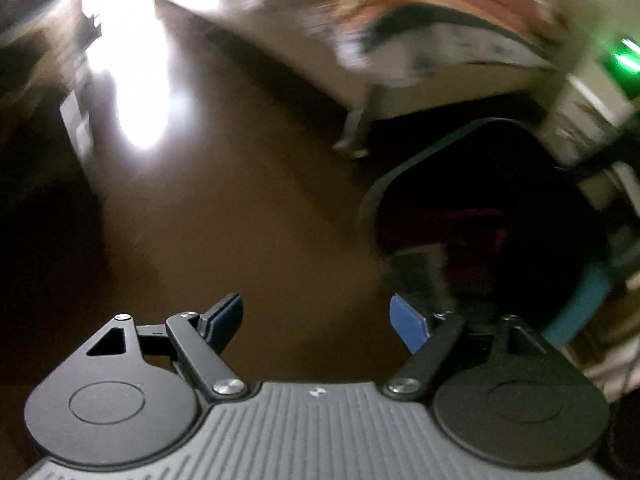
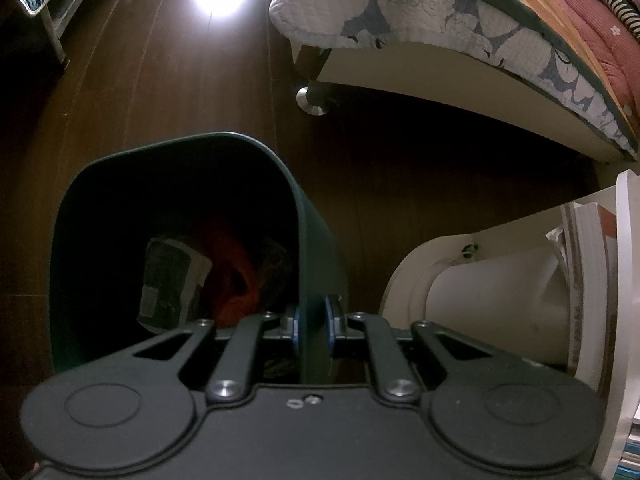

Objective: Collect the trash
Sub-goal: 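Move the left tool back down to the orange chip bag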

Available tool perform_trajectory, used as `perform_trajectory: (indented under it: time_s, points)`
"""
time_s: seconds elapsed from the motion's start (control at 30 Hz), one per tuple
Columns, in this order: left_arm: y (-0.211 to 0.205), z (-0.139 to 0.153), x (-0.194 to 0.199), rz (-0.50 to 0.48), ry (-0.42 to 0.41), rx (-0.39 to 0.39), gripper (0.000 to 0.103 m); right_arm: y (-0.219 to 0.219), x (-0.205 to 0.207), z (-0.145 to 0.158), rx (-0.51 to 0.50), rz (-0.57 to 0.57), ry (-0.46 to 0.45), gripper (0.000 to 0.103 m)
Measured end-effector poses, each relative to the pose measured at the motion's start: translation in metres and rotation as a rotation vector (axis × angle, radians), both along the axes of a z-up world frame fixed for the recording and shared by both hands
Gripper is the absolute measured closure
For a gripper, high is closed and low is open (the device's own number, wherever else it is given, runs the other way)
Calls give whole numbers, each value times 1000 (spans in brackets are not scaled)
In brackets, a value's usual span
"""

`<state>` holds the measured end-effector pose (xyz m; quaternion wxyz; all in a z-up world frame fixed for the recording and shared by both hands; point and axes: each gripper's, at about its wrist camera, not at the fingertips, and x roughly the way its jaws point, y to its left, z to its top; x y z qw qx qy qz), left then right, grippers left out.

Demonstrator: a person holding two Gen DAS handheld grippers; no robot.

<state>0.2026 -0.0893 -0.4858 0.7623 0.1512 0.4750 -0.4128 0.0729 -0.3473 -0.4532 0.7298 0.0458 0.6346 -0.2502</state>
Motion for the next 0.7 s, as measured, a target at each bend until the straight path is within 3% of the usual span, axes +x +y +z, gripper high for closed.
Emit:
perform_trajectory:
  time_s: [0.13, 0.33, 0.4, 0.47, 0.7]
  points:
    - [55, -41, 34, 240, 8, 128, 22, 1, 1, 0, -2, -3, 3, 92]
    - [162, -117, 81, 696, 194, 309, 22, 1, 2, -1, -3, -15, 6, 92]
    - [192, -134, 89, 799, 240, 320, 22, 1, 2, -1, -4, -16, 6, 92]
    - [213, -151, 93, 870, 233, 387, 22, 1, 2, -1, -3, -17, 4, 92]
    - [243, -201, 90, 915, 227, 526, 22, 2, 2, 0, -4, -12, 4, 92]
